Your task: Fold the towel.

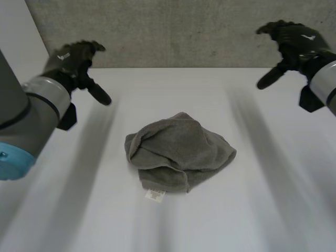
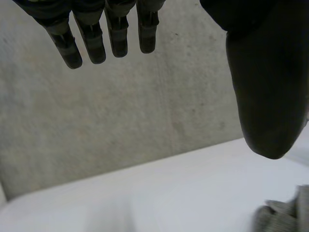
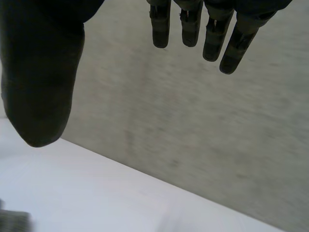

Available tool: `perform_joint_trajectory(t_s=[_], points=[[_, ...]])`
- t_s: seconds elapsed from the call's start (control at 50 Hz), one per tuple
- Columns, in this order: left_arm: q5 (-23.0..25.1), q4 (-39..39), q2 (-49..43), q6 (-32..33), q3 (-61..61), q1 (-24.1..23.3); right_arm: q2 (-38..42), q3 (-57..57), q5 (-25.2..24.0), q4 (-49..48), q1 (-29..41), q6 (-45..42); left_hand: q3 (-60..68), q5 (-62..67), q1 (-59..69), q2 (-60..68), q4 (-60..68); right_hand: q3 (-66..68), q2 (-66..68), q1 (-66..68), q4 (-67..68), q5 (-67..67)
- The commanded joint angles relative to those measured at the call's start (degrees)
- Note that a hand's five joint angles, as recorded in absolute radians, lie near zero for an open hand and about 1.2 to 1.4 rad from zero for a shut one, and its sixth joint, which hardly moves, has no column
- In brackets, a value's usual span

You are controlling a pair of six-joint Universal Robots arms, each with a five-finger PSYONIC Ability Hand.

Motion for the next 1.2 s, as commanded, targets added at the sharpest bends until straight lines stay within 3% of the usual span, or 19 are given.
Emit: perform_joint_trajectory(t_s=[0.02,0.08,0.18,0.36,0.46,0.5,0.58,0.62,0.64,0.66,0.7,0.78,0.9,1.0,1.02,1.1,1.16,1.2], points=[[0.42,-0.18,-4.12,-9.18,-5.21,-1.59,7.94,-3.3,-19.61,-4.41,2.53,0.59,-2.46,0.86,-2.45,0.39,-2.88,-0.37,-4.66,-4.28,-3.42,-3.44],[0.42,0.09,-4.83,-11.14,-6.98,-1.59,14.09,-8.57,-22.98,-2.58,4.9,0.5,-2.46,2.72,-0.6,2.24,-2.88,-0.37,-4.66,-4.28,-3.42,-3.44],[0.59,0.44,-9.56,-18.33,-9.62,-1.59,23.67,-17.62,-22.99,4.18,8.59,-0.12,-2.46,4.06,0.75,3.59,-2.88,-0.37,-4.66,-4.28,-3.42,-3.44],[0.51,2.55,-16.43,-19.93,-7.69,-5.01,34.6,-23.97,-20.8,4.99,10.98,-2.05,-2.46,5.74,2.43,5.27,-2.88,-0.37,1.31,1.69,-3.42,2.53],[0.42,2.72,-20.04,-19.93,-5.84,-7.47,39.96,-26.87,-20.09,5.25,12.56,-5.48,-2.46,15.16,11.85,14.69,-2.88,-0.37,6.7,7.07,-3.42,7.92],[0.42,2.64,-21.0,-19.93,-5.4,-8.0,41.8,-27.58,-20.09,5.78,13.0,-7.67,-2.46,24.69,21.38,24.22,-2.88,-0.37,15.39,15.76,-3.42,16.61],[0.42,2.72,-20.65,-19.93,-5.49,-7.91,41.72,-28.19,-20.09,6.13,13.44,-8.82,-2.46,38.55,35.23,38.07,-2.88,-0.37,30.92,31.29,-3.42,32.14],[0.51,2.72,-20.3,-19.93,-5.31,-7.83,39.54,-28.11,-20.18,6.4,13.27,-8.99,-2.46,43.42,40.11,42.95,-2.88,-0.37,53.52,53.89,-3.42,54.74],[0.51,2.64,-19.86,-19.93,-5.05,-7.65,39.52,-28.1,-20.18,6.4,13.26,-8.99,-2.46,49.75,46.44,49.28,-2.88,-0.37,53.63,54.0,-3.42,54.85],[0.42,2.72,-18.9,-19.93,-4.96,-7.39,37.09,-27.15,-20.18,6.31,13.0,-9.17,-2.46,53.48,50.17,53.01,-2.88,-0.37,61.95,62.33,-3.42,63.17],[0.5,2.81,-17.33,-19.84,-4.87,-6.86,33.84,-25.75,-20.09,6.22,13.0,-9.08,-2.46,53.85,50.54,53.38,-2.88,-0.37,65.31,65.68,-3.42,66.53],[0.42,3.25,-14.06,-18.87,-5.05,-5.28,23.47,-17.67,-20.18,5.69,12.65,-9.26,-2.46,53.85,50.54,53.38,-2.88,-0.37,65.34,65.72,-3.42,66.56],[0.86,3.95,-7.91,-18.61,-5.4,-3.7,15.53,-9.82,-20.27,5.69,11.59,-9.43,-2.46,55.87,52.56,55.4,-2.88,-0.37,65.34,65.72,-3.42,66.56],[4.11,3.78,-5.97,-15.18,-4.43,-4.13,11.31,-3.5,-21.23,7.63,9.57,-10.58,-2.46,58.39,55.08,57.92,-2.88,-0.37,65.34,65.72,-3.42,66.56],[6.72,3.78,-6.06,-12.66,-3.82,-4.48,10.53,-2.54,-21.93,9.02,9.66,-11.62,-2.46,58.39,55.08,57.92,-2.88,-0.37,65.34,65.72,-3.42,66.56],[15.95,3.08,-7.99,-3.52,0.56,-4.84,11.13,-6.02,-25.0,13.07,8.26,-17.76,-2.46,60.39,57.08,59.92,-2.88,-0.37,65.34,65.72,-3.42,66.56],[17.64,3.25,-9.31,-0.85,3.21,-5.01,12.19,-9.82,-24.93,12.9,7.73,-21.12,-2.46,63.1,59.79,62.63,-2.88,-0.37,65.34,65.72,-3.42,66.56],[18.96,3.51,-10.98,2.73,10.64,-4.84,15.16,-20.4,-23.53,10.89,7.29,-27.95,-2.46,66.93,63.62,66.46,-2.88,-0.37,65.34,65.72,-3.42,66.56]])
